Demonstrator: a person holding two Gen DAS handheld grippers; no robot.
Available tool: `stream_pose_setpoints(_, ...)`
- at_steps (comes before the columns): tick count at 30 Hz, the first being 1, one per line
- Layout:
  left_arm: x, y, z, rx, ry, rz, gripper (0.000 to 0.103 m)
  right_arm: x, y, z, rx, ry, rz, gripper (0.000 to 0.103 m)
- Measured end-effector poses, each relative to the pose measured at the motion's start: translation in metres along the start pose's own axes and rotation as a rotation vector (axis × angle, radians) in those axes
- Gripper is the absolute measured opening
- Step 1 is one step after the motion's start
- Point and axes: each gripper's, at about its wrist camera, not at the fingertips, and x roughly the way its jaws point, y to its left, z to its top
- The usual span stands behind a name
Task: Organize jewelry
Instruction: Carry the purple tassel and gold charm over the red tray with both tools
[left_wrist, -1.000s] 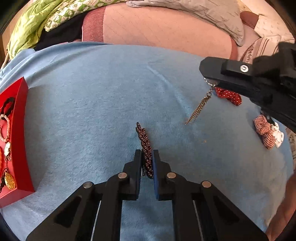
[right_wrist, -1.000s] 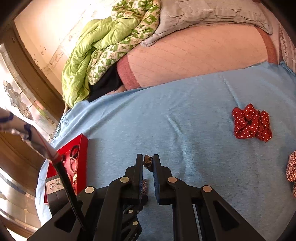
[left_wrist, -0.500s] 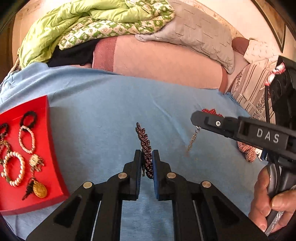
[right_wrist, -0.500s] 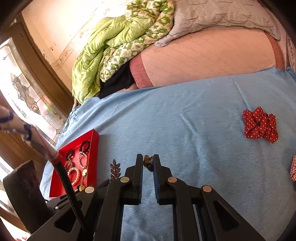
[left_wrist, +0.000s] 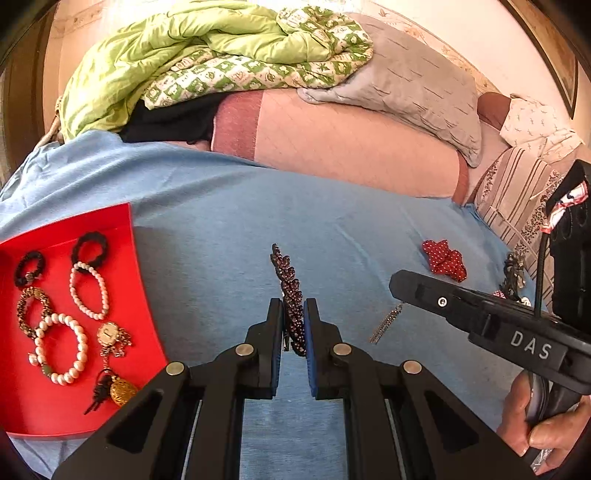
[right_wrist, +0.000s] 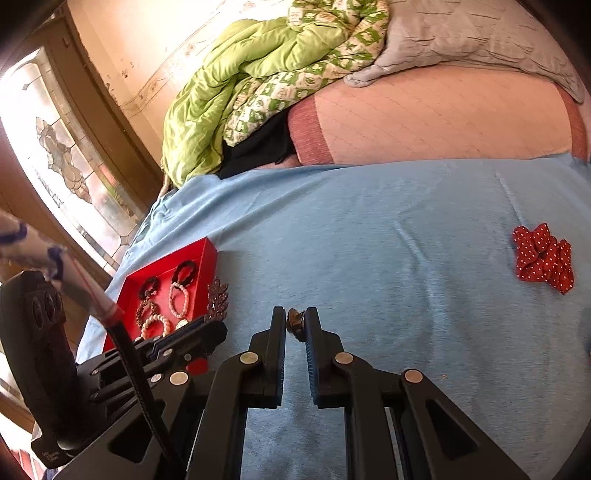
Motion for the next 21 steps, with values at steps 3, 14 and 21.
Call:
stream_pose_setpoints(3,-0.003,0.002,0.000,0.009,-0.007,0.017,0.011,0.000,0.007,-0.002,-0.012,0.000,0.010,0.011)
stream_pose_setpoints(14,-0.020,0.022,-0.001,-0.014,-0.033,0.024,0.011,0.006,0.036,-0.009,-0.071,0.011,0.028,0.011)
stream_pose_setpoints(21,-0.047,0.050,-0.005,-0.048,-0.065,0.037,0.011,0.008,0.067,-0.012,-0.100,0.000,0.042,0.011)
